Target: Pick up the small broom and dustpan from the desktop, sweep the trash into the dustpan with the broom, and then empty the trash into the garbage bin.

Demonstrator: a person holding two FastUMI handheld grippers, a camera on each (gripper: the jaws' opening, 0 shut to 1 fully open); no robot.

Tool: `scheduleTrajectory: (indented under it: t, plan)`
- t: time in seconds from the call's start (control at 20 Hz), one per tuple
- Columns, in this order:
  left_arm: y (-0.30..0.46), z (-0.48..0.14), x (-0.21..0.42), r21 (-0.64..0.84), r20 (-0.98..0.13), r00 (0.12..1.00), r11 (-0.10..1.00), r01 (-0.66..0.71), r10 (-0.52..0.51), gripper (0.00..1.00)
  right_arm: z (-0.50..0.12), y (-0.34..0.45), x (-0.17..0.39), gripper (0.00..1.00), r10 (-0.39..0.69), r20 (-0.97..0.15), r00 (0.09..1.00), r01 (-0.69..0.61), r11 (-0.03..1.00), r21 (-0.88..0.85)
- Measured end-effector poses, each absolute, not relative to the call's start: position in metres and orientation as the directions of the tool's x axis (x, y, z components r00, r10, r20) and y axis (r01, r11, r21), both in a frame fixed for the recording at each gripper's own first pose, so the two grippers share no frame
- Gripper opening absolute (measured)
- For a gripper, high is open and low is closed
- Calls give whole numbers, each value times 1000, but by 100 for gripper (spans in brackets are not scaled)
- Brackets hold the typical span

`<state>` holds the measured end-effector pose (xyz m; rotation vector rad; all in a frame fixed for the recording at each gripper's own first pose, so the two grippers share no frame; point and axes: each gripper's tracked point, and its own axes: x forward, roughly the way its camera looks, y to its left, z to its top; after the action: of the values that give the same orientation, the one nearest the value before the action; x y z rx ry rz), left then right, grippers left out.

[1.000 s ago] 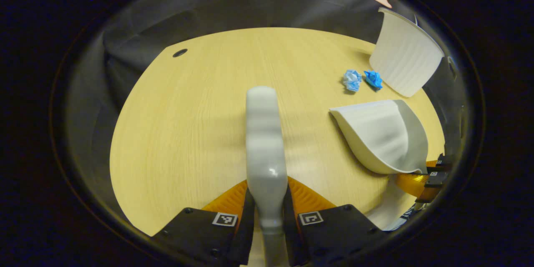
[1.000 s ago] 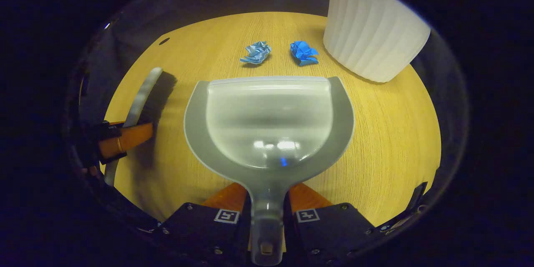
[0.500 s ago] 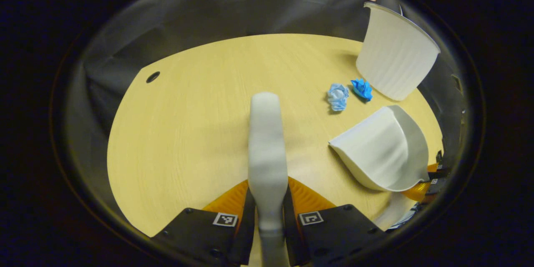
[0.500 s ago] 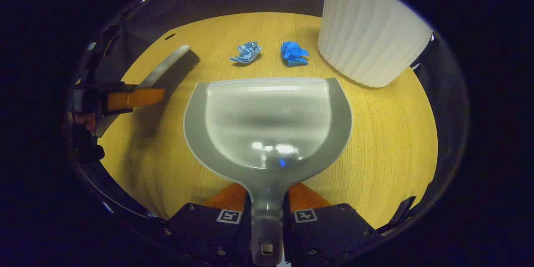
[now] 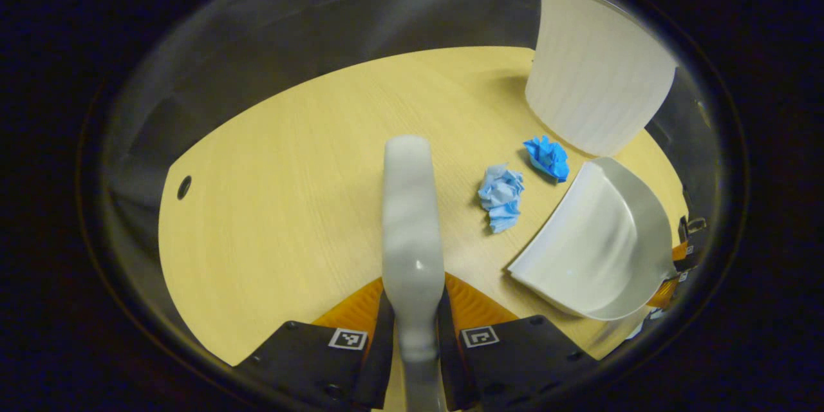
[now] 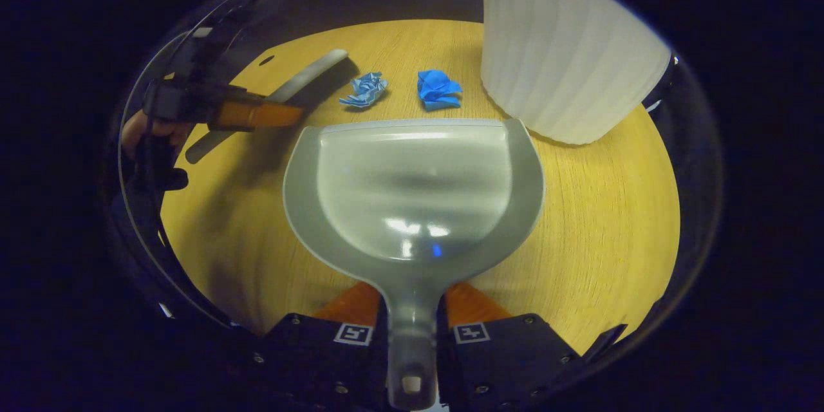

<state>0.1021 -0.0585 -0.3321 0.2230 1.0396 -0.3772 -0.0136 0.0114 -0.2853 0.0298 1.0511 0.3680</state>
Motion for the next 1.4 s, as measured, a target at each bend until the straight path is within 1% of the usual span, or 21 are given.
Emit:
scheduleTrajectory:
  t: [0.35,0.6,0.65,0.7,0.8,0.85,0.9,0.95,1.0,1.1,1.15,1.2,1.25,1.4]
  plan:
    - [-100,-321,134,11,-865,397,779,626,-307,41,-283,2,-4,31,355,-843,403,-363,908,209]
    - [-134,-297,128,-66,-856,302,667,742,-420,42,-267,2,-11,31,359,-843,401,-365,906,213]
    - [-138,-290,125,-81,-853,284,649,756,-437,39,-263,3,-11,31,360,-841,404,-364,907,213]
    - [-142,-282,122,-97,-851,265,631,770,-454,39,-261,3,-11,31,361,-840,405,-365,906,213]
    - [-147,-265,114,-123,-847,232,601,790,-479,37,-254,1,-13,31,362,-837,411,-365,906,213]
    - [-148,-256,111,-135,-844,221,593,794,-489,38,-250,-1,-13,31,360,-837,412,-369,906,208]
    - [-155,-271,105,-151,-843,206,586,796,-498,39,-247,-1,-14,31,359,-836,415,-368,907,207]
    - [-161,-261,100,-164,-842,195,583,796,-504,37,-242,-3,-14,31,362,-833,418,-364,907,212]
    - [-160,-257,92,-169,-840,190,577,799,-508,41,-236,-5,-15,31,362,-832,419,-362,908,213]
    - [-159,-250,87,-184,-837,175,568,802,-518,41,-242,-3,-6,31,360,-830,425,-360,909,209]
    - [-161,-247,81,-201,-836,163,568,798,-524,41,-246,0,-1,31,363,-828,428,-356,910,215]
    - [-163,-246,73,-216,-834,153,568,794,-531,39,-247,1,5,31,365,-825,432,-351,910,219]
    - [-164,-244,68,-228,-831,148,572,788,-536,41,-248,3,10,31,366,-823,434,-349,911,221]
    - [-164,-241,55,-255,-828,146,595,763,-541,41,-251,2,26,31,366,-815,449,-332,915,228]
